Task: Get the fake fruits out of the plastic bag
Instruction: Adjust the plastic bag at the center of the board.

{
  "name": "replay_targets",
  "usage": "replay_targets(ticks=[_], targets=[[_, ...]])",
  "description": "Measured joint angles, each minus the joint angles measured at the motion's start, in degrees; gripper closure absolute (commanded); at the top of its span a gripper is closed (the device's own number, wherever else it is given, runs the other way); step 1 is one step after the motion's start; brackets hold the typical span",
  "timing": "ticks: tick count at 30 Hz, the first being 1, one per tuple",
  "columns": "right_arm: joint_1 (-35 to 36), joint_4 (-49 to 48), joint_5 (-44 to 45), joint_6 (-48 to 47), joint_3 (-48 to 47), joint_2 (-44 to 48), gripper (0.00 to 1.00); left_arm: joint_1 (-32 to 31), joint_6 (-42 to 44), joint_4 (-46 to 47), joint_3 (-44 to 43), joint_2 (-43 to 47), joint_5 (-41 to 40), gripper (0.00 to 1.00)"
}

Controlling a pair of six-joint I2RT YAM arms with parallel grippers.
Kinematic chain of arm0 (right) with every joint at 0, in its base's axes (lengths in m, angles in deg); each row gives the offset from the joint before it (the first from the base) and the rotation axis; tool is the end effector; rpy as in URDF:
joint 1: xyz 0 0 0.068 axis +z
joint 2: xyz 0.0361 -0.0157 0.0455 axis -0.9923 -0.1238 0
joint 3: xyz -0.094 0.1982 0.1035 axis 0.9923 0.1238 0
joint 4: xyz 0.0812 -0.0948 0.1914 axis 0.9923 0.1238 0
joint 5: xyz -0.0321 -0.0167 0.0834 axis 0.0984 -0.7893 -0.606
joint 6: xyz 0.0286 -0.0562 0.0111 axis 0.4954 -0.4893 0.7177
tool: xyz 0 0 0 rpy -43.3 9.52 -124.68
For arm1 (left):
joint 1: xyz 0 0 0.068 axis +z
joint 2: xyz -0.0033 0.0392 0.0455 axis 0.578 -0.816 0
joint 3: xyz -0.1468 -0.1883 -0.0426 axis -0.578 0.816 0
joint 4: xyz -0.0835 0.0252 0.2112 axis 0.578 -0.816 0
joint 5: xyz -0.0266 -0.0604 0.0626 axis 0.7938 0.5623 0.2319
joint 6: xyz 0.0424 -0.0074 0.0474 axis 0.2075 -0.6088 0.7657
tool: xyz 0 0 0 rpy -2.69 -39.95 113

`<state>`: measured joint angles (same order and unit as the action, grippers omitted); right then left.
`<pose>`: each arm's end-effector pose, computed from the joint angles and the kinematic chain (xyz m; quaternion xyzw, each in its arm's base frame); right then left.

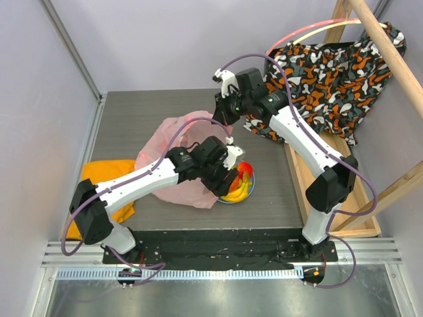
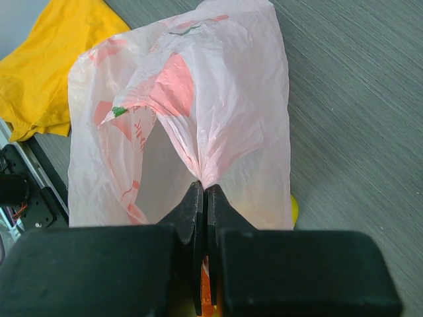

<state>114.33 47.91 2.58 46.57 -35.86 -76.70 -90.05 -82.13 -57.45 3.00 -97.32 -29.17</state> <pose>0.3086 0.2115 0.3464 -0.3248 0.8157 0.2905 0.3803 0.1646 -0.2461 0.2606 0.3827 0.8689 -0.2259 0.2180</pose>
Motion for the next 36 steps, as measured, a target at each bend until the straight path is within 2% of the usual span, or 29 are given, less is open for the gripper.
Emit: replay_targets(ticks=[1, 2, 6, 8, 10, 15, 16, 20, 24, 26, 27, 28, 31, 34, 36], targets=[[-0.11, -0.02, -0.09, 0.2, 0.0, 0.0, 0.99, 0.0, 0.28, 0.09, -0.02, -0.72, 0.35, 0.76], [-0.2, -0.04, -0.11, 0.35, 0.0, 0.0, 0.99, 0.0, 0.22, 0.11, -0.04, -1.33, 0.57, 1.0], [-0.66, -0.33, -0.02, 0.37, -0.17, -0.15, 0.99, 1.09, 2.21, -1.03, -1.14, -3.1, 0.68, 1.0], [-1.01, -0.52, 0.33, 0.37, -1.31, -0.94, 0.99, 3.65, 3.54, -2.54, -2.64, -2.64, 0.33, 1.0], [-1.68, -0.7, 0.98, 0.37, -3.82, -2.84, 0.99, 9.25, 4.9, -3.82, -4.98, -1.62, -0.33, 1.0], [-5.05, -2.16, 4.87, 0.35, -11.47, -8.66, 0.99, 28.57, 7.41, -6.01, -14.29, 1.66, -5.64, 1.0], [-5.68, -2.27, 5.33, 0.28, -11.85, -8.83, 0.99, 30.18, 7.56, -6.03, -15.21, 2.62, -6.56, 1.0], [-7.76, -3.04, 6.73, -0.33, -9.44, -6.51, 0.99, 30.56, 7.63, -6.75, -16.44, 9.46, -9.44, 1.0], [-7.85, -3.17, 6.75, -0.63, 4.79, 4.74, 0.99, 29.73, 8.98, -8.63, -14.21, 18.4, -10.12, 1.0], [-7.48, -2.05, 5.86, -0.81, 11.02, 10.67, 0.87, 29.9, 10.25, -10.38, -10.88, 23.08, -7.48, 1.0], [-7.37, -1.51, 5.16, -0.87, 13.38, 13.18, 0.76, 30.08, 10.58, -11.13, -8.44, 24.85, -6.05, 1.0], [-7.17, -1.01, 4.39, -0.94, 14.97, 15.1, 0.59, 30.08, 10.58, -11.82, -5.49, 26.73, -4.79, 1.0], [-6.88, 0.15, 2.75, -1.64, 15.34, 17.68, 0.41, 30.38, 10.54, -15.02, 1.29, 29.68, -1.64, 1.0], [-5.88, 1.18, 2.16, -3.28, 11.41, 17.59, 0.39, 30.95, 10.54, -16.94, 3.74, 28.61, 0.04, 1.0], [-4.2, 1.27, 2.21, -5.44, 7.8, 17.59, 0.45, 31.28, 10.14, -16.87, 3.8, 27.76, 0.42, 1.0]])
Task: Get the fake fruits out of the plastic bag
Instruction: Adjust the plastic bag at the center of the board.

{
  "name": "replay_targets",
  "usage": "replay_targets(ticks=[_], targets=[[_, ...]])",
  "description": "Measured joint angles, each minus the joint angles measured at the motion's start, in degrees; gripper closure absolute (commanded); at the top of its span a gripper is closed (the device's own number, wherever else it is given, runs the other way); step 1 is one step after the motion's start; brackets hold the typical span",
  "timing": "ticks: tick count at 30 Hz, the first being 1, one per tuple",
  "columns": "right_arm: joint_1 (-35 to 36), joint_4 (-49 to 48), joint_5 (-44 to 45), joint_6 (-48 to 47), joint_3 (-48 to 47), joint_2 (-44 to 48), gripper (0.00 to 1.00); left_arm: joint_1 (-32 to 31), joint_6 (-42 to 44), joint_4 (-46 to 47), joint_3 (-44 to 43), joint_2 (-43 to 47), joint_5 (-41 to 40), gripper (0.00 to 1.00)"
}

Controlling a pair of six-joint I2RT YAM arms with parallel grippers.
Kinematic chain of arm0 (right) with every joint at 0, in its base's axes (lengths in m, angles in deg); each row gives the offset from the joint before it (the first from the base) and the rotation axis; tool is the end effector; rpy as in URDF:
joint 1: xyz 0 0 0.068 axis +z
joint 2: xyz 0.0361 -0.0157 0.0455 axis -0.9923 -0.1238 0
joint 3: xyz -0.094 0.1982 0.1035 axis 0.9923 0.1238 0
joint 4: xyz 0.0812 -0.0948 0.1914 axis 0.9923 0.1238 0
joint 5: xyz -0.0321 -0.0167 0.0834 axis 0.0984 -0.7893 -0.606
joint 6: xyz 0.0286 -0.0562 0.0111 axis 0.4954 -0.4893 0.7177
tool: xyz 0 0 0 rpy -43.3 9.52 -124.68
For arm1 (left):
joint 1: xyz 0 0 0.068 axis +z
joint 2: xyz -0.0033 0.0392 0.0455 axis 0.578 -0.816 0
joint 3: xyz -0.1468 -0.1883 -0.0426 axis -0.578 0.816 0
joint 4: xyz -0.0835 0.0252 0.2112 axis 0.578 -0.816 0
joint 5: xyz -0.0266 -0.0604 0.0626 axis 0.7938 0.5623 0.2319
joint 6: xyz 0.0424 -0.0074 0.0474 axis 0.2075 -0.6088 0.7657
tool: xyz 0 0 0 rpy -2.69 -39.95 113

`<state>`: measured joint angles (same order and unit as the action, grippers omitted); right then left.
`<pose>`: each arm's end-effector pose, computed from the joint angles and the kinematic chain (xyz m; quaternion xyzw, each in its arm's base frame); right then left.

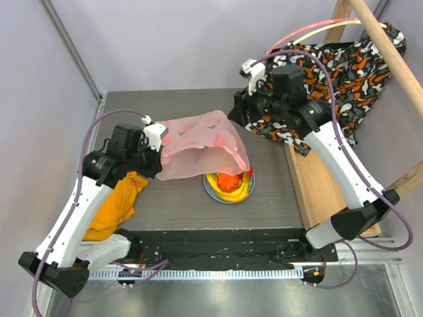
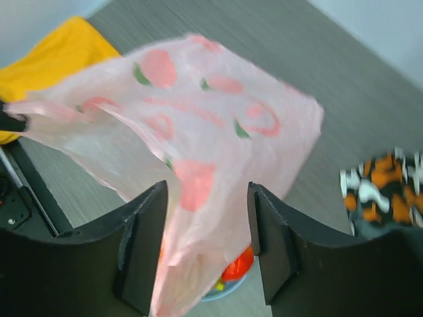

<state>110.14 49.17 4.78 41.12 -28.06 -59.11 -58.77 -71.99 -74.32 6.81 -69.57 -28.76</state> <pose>0.2556 0.1515 0.4001 -0.3276 0.7802 0.2469 0.4722 0.1586 -0.0775 0.3244 0.2183 0.9027 -0.1476 0.3401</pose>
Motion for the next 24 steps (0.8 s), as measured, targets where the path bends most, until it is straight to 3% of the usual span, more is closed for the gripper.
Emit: replay_targets(ticks=[5, 8, 12, 18, 21, 22, 24], targets=[[11.8, -1.64, -0.61, -6.56, -3.43, 0.46, 0.77, 3.39, -2.73, 0.17, -0.04, 0.96, 2.1, 1.0], [18.21, -1.22, -2.47, -9.77, -1.2, -0.04, 0.84, 6.12, -4.76, 0.15, -0.35, 1.44, 3.63, 1.0], [21.03, 0.2, -2.47, -12.74, 1.33, -3.72, 0.95, 9.01, -7.32, 0.13, -1.46, 1.84, 5.55, 1.0], [21.51, -1.73, 5.99, -10.88, 0.7, -14.67, 0.95, 11.69, -9.31, -0.26, -4.39, 4.07, 7.87, 1.0], [21.51, -3.43, 11.43, -8.33, -2.93, -23.19, 0.87, 13.09, -10.27, -1.05, -6.45, 5.46, 8.92, 1.0], [21.51, -4.17, 12.92, -7.43, -4.26, -25.94, 0.78, 13.46, -10.34, -1.27, -7.23, 5.9, 9.35, 1.0], [21.49, -5.09, 15.19, -5.44, -6.45, -30.47, 0.7, 13.92, -10.32, -1.64, -8.55, 6.71, 10.32, 1.0]])
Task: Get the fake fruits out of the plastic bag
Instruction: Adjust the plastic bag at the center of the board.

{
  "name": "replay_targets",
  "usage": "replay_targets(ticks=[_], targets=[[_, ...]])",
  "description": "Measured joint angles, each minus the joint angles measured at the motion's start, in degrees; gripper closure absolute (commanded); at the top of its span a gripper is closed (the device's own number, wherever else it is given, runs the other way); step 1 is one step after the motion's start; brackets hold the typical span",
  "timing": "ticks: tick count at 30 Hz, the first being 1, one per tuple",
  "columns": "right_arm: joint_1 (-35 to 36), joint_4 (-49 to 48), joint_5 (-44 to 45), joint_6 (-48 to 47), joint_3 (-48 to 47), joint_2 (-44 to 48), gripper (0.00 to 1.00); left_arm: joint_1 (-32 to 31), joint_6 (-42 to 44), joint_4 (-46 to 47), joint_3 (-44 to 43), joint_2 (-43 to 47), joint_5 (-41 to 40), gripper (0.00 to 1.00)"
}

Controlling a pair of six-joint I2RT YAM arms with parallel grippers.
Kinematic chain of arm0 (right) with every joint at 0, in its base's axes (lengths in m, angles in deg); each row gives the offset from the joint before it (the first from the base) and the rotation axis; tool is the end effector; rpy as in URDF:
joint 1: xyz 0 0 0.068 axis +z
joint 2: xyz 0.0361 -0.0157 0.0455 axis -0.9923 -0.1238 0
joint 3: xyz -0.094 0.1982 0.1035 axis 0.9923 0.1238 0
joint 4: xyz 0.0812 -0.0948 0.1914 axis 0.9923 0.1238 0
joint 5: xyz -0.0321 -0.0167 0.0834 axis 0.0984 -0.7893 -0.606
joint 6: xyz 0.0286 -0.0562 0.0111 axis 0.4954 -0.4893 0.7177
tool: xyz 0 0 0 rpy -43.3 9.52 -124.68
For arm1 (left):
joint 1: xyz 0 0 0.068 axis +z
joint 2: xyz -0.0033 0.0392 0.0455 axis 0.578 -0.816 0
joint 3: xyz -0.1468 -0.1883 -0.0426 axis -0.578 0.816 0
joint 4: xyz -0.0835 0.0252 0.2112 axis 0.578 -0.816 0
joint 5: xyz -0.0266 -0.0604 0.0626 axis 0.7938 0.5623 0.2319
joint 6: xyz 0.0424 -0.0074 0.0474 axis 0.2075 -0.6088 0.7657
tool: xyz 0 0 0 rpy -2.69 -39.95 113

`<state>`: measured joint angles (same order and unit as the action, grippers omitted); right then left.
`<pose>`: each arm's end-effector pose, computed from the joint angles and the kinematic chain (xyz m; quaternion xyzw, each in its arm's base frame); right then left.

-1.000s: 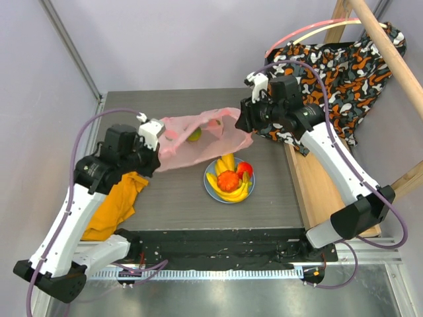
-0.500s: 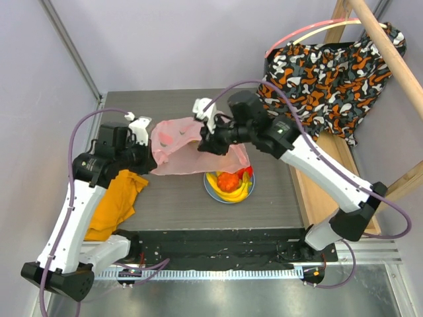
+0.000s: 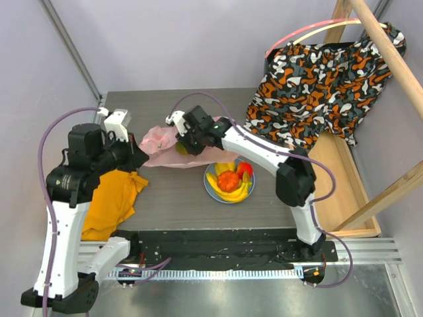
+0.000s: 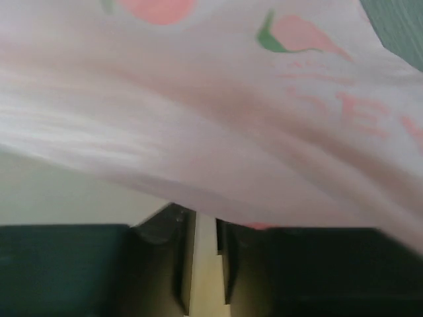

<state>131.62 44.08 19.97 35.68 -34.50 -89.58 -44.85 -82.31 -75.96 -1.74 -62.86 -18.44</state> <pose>0.2757 0.3216 0.2574 -0.4780 0.7951 0.1622 0.3361 0.1327 -0.0391 0.3795 0.0752 0.8692 -0.2280 0.4323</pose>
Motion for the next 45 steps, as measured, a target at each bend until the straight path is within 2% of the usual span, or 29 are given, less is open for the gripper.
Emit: replay_targets(ticks=[1, 2, 6, 12, 17, 19, 22, 25, 29, 38, 45], targets=[[0.0, -0.39, 0.98, 1.14, -1.16, -2.23, 0.58, 0.17, 0.13, -0.28, -0.5, 0.48, 0.52, 1.0], [-0.04, -0.74, 1.73, 2.34, -2.21, -4.15, 0.53, 0.31, 0.28, -0.68, -0.94, 1.11, 1.16, 1.0], [0.42, -2.51, 4.72, 6.25, -3.21, -8.35, 0.37, 0.61, 1.73, -3.19, -1.09, 3.89, 2.16, 1.0], [3.26, -3.54, 6.56, 10.62, -2.89, -9.2, 0.36, 1.92, 3.26, -8.85, -0.35, 7.96, 2.54, 1.0], [8.24, -4.72, 7.23, 12.63, 9.18, -1.55, 0.35, 3.52, 3.21, -13.9, -0.02, 13.05, 4.24, 1.0], [10.16, -3.91, 7.96, 12.74, 11.21, 0.68, 0.32, 4.81, 3.06, -14.53, 1.2, 15.17, 5.46, 1.0], [11.8, -4.46, 9.66, 12.44, 8.79, -0.02, 0.27, 6.47, 2.86, -15.32, 4.04, 16.46, 7.52, 1.0], [10.64, -5.75, 10.58, 12.31, 2.71, -3.72, 0.23, 7.06, 2.84, -15.98, 7.54, 16.31, 8.76, 1.0], [9.07, -7.76, 10.88, 12.76, -0.74, -7.34, 0.19, 7.1, 2.95, -16.41, 9.2, 16.22, 9.16, 1.0], [9.07, -8.22, 11.06, 15.54, -7.39, -15.85, 0.18, 7.23, 3.19, -16.57, 10.54, 16.65, 11.52, 1.0], [9.29, -8.31, 11.13, 17.51, -10.78, -17.77, 0.18, 7.87, 3.21, -16.79, 8.02, 16.31, 13.31, 1.0]])
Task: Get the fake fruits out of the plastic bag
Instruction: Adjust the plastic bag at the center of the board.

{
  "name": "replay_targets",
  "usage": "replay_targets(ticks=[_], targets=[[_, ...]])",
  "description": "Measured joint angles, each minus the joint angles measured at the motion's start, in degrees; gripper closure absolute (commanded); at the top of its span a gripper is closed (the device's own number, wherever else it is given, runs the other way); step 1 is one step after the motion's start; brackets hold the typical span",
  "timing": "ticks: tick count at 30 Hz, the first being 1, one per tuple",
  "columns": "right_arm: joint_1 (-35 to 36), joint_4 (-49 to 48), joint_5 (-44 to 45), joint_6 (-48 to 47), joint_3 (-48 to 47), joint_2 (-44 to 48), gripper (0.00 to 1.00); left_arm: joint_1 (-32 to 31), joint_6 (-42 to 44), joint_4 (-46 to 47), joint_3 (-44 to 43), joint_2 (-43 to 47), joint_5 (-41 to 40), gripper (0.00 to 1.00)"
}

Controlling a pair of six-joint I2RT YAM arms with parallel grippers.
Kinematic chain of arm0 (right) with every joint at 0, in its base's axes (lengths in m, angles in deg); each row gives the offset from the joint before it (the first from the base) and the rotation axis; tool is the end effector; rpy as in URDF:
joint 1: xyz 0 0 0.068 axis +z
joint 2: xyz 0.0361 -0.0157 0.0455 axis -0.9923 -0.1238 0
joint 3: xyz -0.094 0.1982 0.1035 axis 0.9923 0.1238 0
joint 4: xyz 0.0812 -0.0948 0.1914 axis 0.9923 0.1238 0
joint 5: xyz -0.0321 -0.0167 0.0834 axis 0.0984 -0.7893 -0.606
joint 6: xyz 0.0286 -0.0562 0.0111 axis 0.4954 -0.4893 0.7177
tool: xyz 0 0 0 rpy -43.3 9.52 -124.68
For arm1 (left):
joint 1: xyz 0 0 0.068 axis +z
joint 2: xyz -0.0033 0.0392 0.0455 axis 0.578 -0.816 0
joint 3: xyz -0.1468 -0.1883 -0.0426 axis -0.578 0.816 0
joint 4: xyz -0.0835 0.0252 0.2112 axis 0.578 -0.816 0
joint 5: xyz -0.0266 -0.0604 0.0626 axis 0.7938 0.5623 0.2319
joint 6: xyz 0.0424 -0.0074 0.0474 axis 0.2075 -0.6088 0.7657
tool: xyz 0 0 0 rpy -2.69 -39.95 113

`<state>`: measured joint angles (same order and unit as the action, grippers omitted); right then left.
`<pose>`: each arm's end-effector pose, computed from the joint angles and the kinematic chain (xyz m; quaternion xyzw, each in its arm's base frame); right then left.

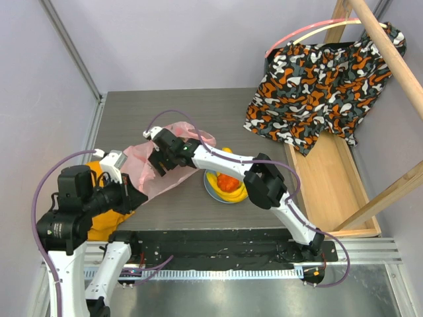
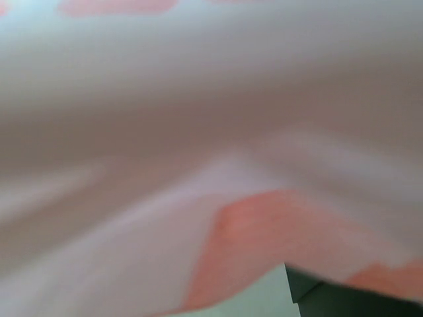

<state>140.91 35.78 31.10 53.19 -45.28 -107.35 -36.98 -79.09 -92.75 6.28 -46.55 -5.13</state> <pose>0.2613 0.4097 0.1917 -0.3851 0.8394 0.1652 0.3463 0.0527 -0.0285 0.3429 0.0739 0.8811 -0.2879 0.3679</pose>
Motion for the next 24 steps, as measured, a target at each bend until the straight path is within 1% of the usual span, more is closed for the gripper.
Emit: replay_targets(ticks=[5, 9, 11, 13, 14, 16, 18, 20, 21, 23, 24], targets=[[0.0, -1.38, 0.07, 0.68, -5.75, -2.82, 0.18, 0.76, 0.22, -0.26, -5.99, -1.49, 1.44, 1.0], [0.02, -2.08, 0.02, 0.83, -5.27, -2.78, 0.17, 0.94, 0.74, -0.07, -10.05, -3.39, 3.28, 1.0], [0.09, -2.97, 0.66, 0.79, -0.87, -0.68, 0.17, 0.96, 1.46, -0.55, -12.09, -4.81, 3.74, 1.0], [0.22, -3.5, 0.68, 0.7, 6.69, 3.45, 0.18, 0.96, 1.77, -0.68, -15.23, -6.4, 3.96, 1.0], [0.31, -2.25, 0.37, 0.68, 12.15, 6.97, 0.18, 1.01, 1.95, -1.07, -18.6, -7.5, 3.91, 1.0], [0.42, -0.94, -0.87, 0.48, 19.56, 12.9, 0.18, 1.05, 2.05, -0.63, -24.22, -8.48, 3.87, 1.0], [0.79, 0.66, -1.88, -0.2, 24.06, 18.23, 0.18, 1.05, 2.08, 1.18, -26.84, -8.17, 3.93, 1.0], [1.27, 0.72, -2.73, -0.92, 25.16, 21.84, 0.18, 2.03, 1.88, 1.46, -25.22, -5.01, 4.79, 1.0], [1.44, 0.17, -3.08, -1.38, 24.7, 22.56, 0.17, 2.89, 1.64, 1.51, -22.86, -3.28, 5.57, 1.0], [1.7, -0.79, -3.72, -1.86, 22.71, 22.21, 0.17, 4.2, 1.36, 1.53, -17.25, -0.42, 7.13, 1.0], [1.9, -1.14, -4.24, -1.99, 21.27, 21.27, 0.17, 4.92, 1.11, 1.11, -12.55, 0.28, 7.54, 1.0]])
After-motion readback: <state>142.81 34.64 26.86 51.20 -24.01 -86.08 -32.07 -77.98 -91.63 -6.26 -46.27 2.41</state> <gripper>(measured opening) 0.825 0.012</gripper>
